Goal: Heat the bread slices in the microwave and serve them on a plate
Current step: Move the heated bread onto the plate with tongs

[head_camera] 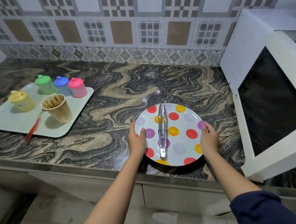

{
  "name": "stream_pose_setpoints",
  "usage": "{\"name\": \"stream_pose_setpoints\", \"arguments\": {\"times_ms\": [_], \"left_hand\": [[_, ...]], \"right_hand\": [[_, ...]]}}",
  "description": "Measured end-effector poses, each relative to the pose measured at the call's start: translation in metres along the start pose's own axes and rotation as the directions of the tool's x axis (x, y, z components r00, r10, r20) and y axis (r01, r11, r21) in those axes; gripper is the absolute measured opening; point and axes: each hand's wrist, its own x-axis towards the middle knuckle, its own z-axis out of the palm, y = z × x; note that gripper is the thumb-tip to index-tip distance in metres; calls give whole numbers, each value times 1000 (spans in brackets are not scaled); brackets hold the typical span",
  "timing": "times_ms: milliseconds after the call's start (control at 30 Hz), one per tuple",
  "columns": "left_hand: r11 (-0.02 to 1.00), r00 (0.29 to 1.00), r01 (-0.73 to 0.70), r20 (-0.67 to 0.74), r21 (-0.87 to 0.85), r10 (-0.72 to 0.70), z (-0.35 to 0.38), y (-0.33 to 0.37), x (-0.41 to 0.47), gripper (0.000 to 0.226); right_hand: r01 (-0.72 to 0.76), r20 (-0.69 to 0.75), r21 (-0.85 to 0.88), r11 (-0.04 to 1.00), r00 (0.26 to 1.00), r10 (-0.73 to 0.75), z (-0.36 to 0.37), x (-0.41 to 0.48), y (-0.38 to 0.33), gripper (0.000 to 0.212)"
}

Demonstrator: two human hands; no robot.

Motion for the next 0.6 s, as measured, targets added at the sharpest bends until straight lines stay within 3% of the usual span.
{"name": "stream_pose_setpoints", "arguments": {"times_ms": [333,600], "left_hand": [[1000,1000,-1,-3,-19,1,-39,16,-33,56],[997,994,-54,-93,-52,49,-63,19,-131,52]], "right_hand": [[-5,115,196,981,993,-18,-12,-40,-7,37],[22,172,258,966,983,-68,-65,-101,1,37]]}}
